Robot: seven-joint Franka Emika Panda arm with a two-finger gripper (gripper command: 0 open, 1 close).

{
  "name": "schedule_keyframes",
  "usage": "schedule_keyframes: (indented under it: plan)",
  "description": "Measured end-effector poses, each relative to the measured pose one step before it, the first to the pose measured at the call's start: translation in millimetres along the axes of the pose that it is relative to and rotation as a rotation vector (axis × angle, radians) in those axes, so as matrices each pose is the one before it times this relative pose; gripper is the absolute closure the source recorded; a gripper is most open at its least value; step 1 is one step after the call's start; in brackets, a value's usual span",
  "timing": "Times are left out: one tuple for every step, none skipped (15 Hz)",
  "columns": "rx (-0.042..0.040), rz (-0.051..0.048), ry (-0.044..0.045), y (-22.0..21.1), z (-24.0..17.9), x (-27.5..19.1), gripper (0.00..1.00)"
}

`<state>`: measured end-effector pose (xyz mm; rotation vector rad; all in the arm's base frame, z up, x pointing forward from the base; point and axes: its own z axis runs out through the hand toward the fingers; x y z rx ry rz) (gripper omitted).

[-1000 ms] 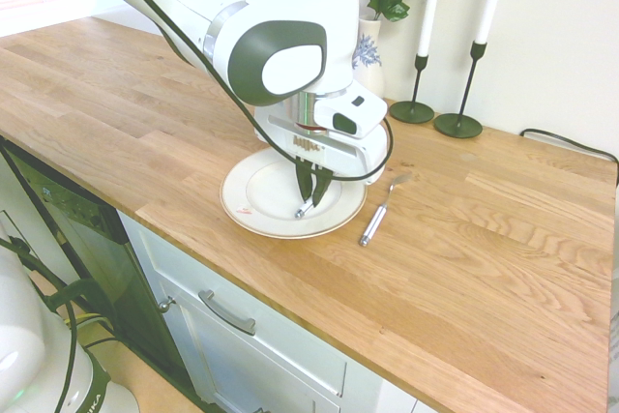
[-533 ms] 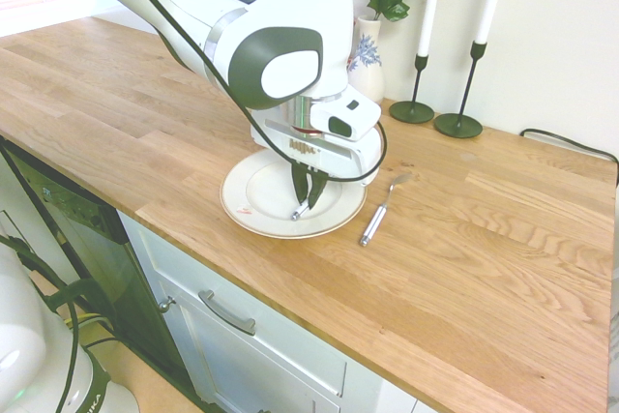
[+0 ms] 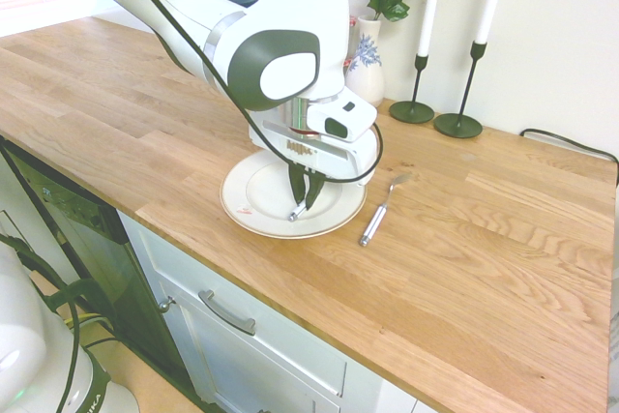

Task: Put the spoon into the plate

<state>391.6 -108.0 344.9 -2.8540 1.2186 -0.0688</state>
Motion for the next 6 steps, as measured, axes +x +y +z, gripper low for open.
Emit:
schedule_keyframes:
  plan:
    - [0.00273,-0.00021,0.00436,-0.38,-2.18,0.15,0.00]
    - [0.00638,-0.00018,0.00955,-0.34,-5.12,0.29,0.00]
    - [0.00771,-0.00153,0.01316,-0.19,-7.89,-0.37,0.00]
    - [0.00718,-0.00341,0.01080,-0.59,-10.60,-1.80,0.00]
    - [0.00376,-0.00817,0.00412,-1.55,-14.42,-4.47,0.00]
    - [0.00254,-0.01504,0.00086,-3.93,-18.22,-7.32,0.00]
